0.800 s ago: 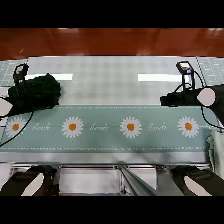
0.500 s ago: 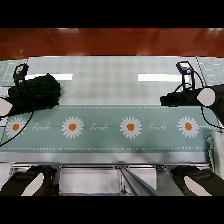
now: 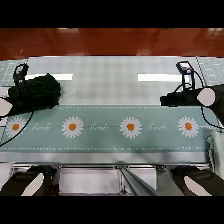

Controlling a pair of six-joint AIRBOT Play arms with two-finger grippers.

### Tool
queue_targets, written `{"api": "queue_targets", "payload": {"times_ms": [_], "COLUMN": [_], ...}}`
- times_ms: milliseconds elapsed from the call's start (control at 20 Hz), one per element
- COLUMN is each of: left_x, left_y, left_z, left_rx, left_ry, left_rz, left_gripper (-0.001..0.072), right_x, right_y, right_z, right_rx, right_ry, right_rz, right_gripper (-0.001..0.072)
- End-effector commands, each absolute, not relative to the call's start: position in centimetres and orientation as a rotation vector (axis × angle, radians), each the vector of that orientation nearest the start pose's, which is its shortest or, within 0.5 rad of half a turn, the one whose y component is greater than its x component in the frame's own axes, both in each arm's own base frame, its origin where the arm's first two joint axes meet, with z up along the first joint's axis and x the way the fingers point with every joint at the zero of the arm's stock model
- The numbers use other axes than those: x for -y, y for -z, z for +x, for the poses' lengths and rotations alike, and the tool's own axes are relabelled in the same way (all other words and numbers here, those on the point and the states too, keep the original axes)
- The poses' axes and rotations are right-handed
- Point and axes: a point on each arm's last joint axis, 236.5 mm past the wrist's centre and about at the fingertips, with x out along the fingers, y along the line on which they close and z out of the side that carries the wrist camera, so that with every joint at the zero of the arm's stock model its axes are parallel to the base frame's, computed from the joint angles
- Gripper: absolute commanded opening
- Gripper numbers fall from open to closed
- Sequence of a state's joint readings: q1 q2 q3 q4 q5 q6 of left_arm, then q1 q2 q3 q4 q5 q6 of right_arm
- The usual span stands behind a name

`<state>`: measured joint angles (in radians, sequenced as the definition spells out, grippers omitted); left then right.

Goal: Fold the shirts.

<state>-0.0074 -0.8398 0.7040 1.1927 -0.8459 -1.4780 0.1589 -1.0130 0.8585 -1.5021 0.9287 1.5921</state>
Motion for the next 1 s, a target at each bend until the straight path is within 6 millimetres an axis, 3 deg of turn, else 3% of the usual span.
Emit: {"api": "queue_targets", "payload": {"times_ms": [0, 100, 200, 250, 300, 350, 450, 550, 600, 650, 750, 800, 950], "left_x": [6.6, 6.2, 5.4, 5.0, 4.8, 4.5, 3.5, 1.6, 0.5, -0.6, -2.1, -2.6, -4.0], "left_y": [-3.3, -4.2, -6.8, -8.8, -10.9, -13.5, -19.0, -23.5, -24.8, -25.3, -23.7, -22.0, -13.1], "left_z": [33.3, 34.6, 37.1, 38.2, 39.2, 40.2, 41.8, 43.5, 44.5, 45.5, 47.9, 49.0, 50.2], "left_rx": [-0.943, -0.873, -0.735, -0.669, -0.607, -0.532, -0.4, -0.322, -0.314, -0.33, -0.428, -0.494, -0.785], "left_ry": [0.183, 0.165, 0.137, 0.13, 0.128, 0.124, 0.12, 0.086, 0.065, 0.048, 0.035, 0.033, 0.033], "left_rz": [-0.282, -0.283, -0.284, -0.282, -0.279, -0.272, -0.182, -0.114, -0.106, -0.108, -0.116, -0.123, -0.134], "left_gripper": [0.0026, 0.0026, 0.0034, 0.0116, 0.0298, 0.0416, 0.0419, 0.0419, 0.0419, 0.042, 0.0446, 0.0503, 0.0503], "right_x": [-7.1, -7.3, -7.5, -7.6, -7.8, -7.9, -7.9, -7.9, -7.9, -7.9, -7.9, -8.0, -7.7], "right_y": [-2.5, -4.1, -6.0, -7.7, -8.9, -10.2, -11.7, -11.8, -11.4, -11.0, -10.1, -9.5, -7.2], "right_z": [36.5, 38.7, 40.6, 42.1, 42.8, 43.3, 43.4, 43.0, 42.8, 42.6, 42.0, 41.5, 39.8], "right_rx": [-0.987, -0.874, -0.759, -0.665, -0.611, -0.557, -0.508, -0.518, -0.534, -0.554, -0.603, -0.633, -0.754], "right_ry": [-0.159, -0.159, -0.159, -0.159, -0.161, -0.162, -0.164, -0.166, -0.166, -0.166, -0.167, -0.168, -0.17], "right_rz": [0.01, 0.02, 0.034, 0.043, 0.062, 0.082, 0.091, 0.09, 0.089, 0.086, 0.086, 0.086, 0.048], "right_gripper": [0.0029, 0.003, 0.003, 0.003, 0.003, 0.003, 0.0049, 0.0293, 0.03, 0.03, 0.03, 0.0301, 0.0301]}}
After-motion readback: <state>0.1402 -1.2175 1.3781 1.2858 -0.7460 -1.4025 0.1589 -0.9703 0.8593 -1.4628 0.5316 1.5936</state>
